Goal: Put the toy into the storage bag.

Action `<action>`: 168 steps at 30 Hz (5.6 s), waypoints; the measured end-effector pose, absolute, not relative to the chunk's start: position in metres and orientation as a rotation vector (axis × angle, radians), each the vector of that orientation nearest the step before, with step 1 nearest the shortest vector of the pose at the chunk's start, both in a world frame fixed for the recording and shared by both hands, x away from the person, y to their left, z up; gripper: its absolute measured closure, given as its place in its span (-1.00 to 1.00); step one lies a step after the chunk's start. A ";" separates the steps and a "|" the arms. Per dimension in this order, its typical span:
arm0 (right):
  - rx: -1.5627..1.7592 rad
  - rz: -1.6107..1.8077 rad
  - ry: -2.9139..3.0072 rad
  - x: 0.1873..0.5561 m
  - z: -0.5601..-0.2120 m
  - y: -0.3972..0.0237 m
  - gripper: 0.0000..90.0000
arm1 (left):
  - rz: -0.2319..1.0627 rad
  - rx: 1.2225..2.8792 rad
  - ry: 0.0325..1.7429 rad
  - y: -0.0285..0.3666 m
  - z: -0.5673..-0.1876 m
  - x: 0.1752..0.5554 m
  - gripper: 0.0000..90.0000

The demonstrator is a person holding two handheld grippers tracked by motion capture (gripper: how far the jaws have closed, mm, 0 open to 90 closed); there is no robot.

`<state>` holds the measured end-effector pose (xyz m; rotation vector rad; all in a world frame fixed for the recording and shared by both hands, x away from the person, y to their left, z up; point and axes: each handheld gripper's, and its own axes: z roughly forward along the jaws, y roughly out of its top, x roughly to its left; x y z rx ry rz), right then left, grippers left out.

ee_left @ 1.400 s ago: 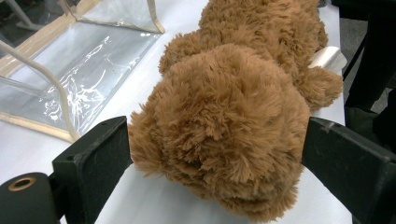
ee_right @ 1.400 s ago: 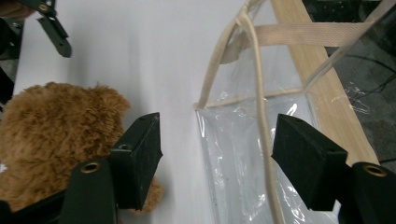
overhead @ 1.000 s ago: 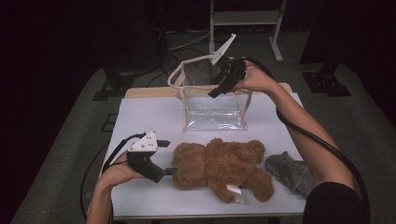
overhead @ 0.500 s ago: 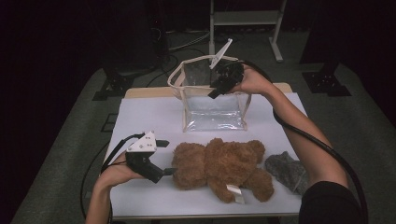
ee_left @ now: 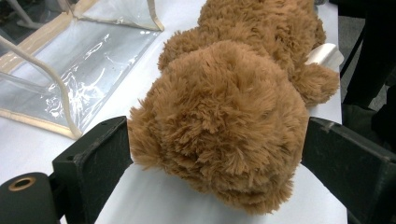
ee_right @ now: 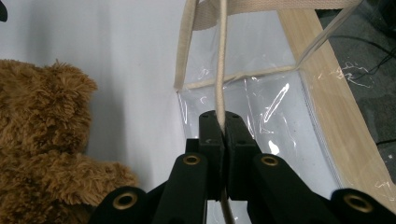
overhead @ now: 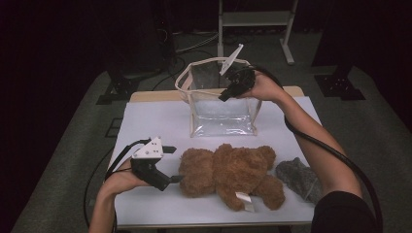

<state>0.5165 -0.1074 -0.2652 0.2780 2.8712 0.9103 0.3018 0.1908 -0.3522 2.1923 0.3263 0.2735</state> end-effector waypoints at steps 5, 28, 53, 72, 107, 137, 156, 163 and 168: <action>0.264 0.919 2.885 0.509 -0.266 -0.108 0.93 | 0.275 2.190 0.330 0.191 -0.352 0.302 -0.84; 0.179 0.989 2.939 0.436 -0.267 -0.112 0.94 | 0.263 2.203 0.321 0.188 -0.352 0.300 -0.84; 0.235 1.085 2.873 0.412 -0.240 -0.131 -0.23 | 0.266 2.211 0.311 0.186 -0.354 0.301 -0.84; 0.058 1.081 2.904 0.346 -0.257 -0.132 -0.42 | 0.285 2.213 0.343 0.194 -0.357 0.301 -0.84; 0.110 0.879 3.020 0.343 -0.362 -0.111 -0.66 | 0.296 2.213 0.385 0.205 -0.359 0.303 -0.84; 0.191 0.869 3.042 0.346 -0.376 -0.114 -0.11 | 0.318 2.207 0.416 0.216 -0.359 0.303 -0.84; 0.205 0.895 3.031 0.345 -0.357 -0.118 0.25 | 0.339 2.216 0.437 0.226 -0.360 0.304 -0.84; 0.204 0.915 3.024 0.343 -0.343 -0.124 0.27 | 0.345 2.213 0.441 0.230 -0.359 0.304 -0.84; 0.191 0.921 3.024 0.338 -0.328 -0.128 0.27 | 0.348 2.208 0.439 0.231 -0.358 0.303 -0.84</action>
